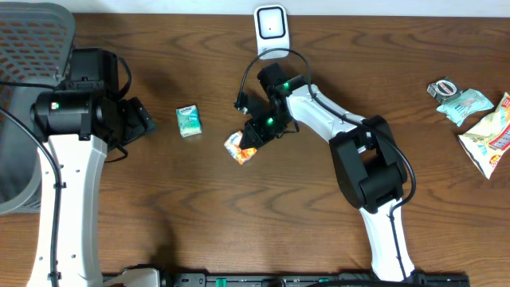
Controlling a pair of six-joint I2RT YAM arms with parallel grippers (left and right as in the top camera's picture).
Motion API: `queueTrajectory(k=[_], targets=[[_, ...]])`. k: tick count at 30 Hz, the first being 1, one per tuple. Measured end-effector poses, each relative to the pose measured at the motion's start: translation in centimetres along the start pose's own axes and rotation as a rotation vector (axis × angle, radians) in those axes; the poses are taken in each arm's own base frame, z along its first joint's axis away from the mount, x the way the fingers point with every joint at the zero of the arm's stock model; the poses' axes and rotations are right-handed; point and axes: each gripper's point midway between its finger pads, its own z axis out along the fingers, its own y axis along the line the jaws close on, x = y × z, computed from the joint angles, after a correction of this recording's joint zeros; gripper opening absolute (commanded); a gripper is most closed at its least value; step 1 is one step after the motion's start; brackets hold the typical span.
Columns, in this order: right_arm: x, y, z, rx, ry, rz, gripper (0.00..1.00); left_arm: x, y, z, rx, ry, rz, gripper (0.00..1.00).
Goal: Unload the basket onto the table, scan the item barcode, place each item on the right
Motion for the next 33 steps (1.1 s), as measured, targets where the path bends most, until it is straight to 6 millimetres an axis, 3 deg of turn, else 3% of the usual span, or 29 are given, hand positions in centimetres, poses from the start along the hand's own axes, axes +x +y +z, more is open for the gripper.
queueTrajectory(k=[5,13,17,28,33], targets=[[-0.8,1.6,-1.7,-0.195,-0.060,0.036,0.01,0.0,0.0,0.0,0.000,0.000,0.000,0.98],[-2.7,1.9,-8.8,-0.536,-0.264,0.055,0.01,0.0,0.0,0.0,0.000,0.000,0.000,0.98],[-3.1,1.9,-11.4,-0.635,-0.338,0.035,0.01,0.0,0.0,0.0,0.000,0.000,-0.001,0.98],[-3.0,-2.3,-16.8,-0.650,-0.504,0.032,0.01,0.0,0.0,0.0,0.000,0.000,0.000,0.97],[-2.6,-3.3,-17.9,-0.638,-0.540,0.022,0.01,0.0,0.0,0.0,0.000,0.000,0.000,0.98]])
